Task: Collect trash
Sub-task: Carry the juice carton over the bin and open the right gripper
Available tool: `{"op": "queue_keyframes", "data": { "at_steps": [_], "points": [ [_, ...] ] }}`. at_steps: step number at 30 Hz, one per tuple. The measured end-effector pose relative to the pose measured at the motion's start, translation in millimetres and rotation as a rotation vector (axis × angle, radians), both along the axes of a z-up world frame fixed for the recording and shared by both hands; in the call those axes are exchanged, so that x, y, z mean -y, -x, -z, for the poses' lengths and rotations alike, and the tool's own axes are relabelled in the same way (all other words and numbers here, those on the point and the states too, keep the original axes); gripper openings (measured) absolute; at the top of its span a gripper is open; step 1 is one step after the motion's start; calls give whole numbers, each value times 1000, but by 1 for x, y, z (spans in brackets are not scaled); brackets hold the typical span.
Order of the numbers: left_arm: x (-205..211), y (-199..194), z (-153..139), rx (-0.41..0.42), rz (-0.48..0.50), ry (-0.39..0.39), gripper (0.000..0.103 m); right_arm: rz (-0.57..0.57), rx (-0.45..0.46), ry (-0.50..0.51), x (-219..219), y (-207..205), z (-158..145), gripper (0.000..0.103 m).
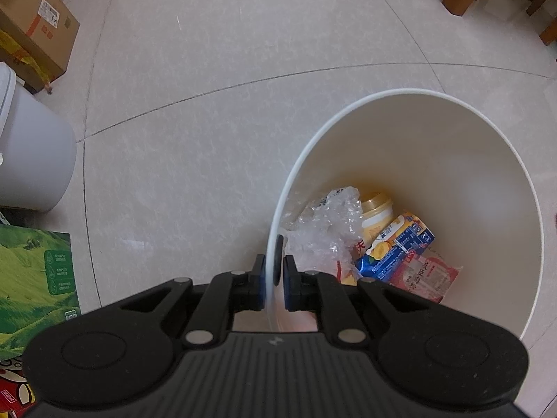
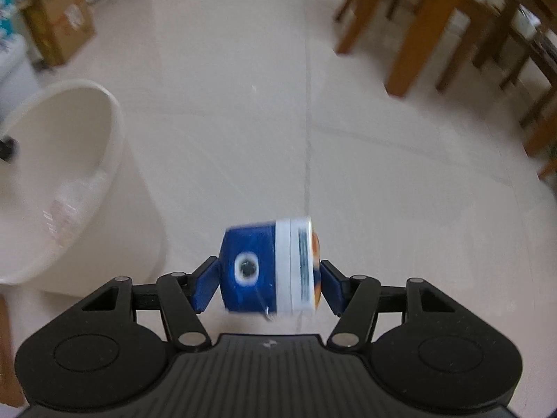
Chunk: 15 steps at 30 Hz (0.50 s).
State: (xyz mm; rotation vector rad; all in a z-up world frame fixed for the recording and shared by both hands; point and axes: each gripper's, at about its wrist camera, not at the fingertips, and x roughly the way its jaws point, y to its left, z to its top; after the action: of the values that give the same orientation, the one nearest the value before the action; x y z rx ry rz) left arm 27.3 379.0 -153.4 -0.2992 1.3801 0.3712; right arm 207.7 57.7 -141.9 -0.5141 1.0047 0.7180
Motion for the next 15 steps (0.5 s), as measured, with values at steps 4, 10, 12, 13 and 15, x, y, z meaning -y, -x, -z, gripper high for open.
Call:
{"op": "queue_keyframes", "data": {
  "at_steps": [4,10,12,13,15],
  "points": [
    [-1,0,0,2,-3,-1,7,-86,14,-69,-25,17,-39,66],
    [-1,1,-1,3,-6,0,7,-205,-18,-140,-67,44,-62,66],
    [-2,1,-1,4,-7,-1,7,-231,-34,-150,-82,52,-64,66],
    [-1,1,-1,3,-6,0,7,-243,-46,-150,-89,55,-64,66],
    [-2,1,-1,4,-7,0,7,-274,-61,-139,-102,66,-61,66]
  ]
}}
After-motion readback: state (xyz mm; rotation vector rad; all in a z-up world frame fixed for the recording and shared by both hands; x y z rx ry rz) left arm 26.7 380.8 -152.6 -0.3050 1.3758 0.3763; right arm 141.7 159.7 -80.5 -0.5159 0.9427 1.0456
